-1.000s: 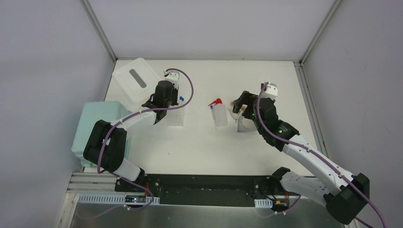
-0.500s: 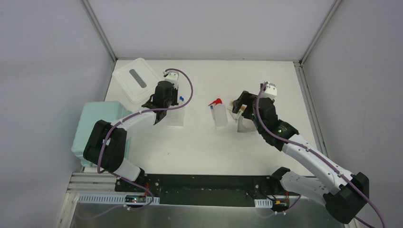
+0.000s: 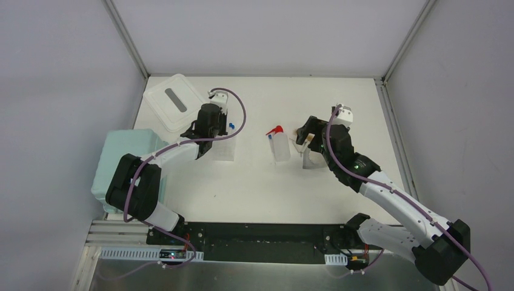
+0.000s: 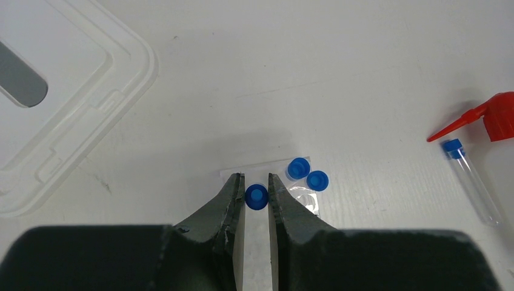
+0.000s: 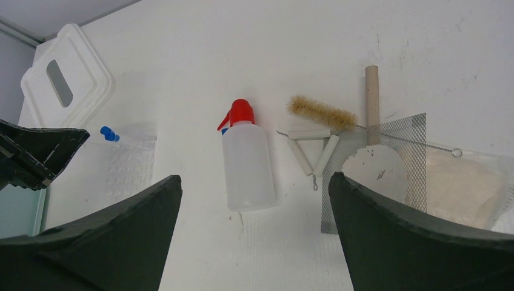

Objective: Organize the chemistry lab equipment

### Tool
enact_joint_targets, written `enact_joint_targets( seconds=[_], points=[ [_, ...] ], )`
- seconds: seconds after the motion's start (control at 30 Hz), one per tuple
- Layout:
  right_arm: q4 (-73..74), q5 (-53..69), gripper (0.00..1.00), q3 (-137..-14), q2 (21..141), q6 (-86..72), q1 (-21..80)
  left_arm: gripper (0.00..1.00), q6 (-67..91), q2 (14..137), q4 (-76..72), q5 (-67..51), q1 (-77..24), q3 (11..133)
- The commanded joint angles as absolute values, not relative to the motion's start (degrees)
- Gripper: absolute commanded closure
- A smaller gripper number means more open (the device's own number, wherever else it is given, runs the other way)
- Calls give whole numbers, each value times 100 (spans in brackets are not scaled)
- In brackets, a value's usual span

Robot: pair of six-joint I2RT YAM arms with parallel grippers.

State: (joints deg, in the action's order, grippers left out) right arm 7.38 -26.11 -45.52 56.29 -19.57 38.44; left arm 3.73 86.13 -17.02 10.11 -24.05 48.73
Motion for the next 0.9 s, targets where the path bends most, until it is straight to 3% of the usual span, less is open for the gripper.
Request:
enact_joint_targets(
  seconds=[0.0,0.87],
  points=[
    [642,-2569,5,-4552,5657,-2065,3814,100,510,8389,-1569,920,-2452,4902],
    [644,-2489,5,-4557,5664,-2083,3813,100,264,8764,-1737,859,-2454,4817]
  ],
)
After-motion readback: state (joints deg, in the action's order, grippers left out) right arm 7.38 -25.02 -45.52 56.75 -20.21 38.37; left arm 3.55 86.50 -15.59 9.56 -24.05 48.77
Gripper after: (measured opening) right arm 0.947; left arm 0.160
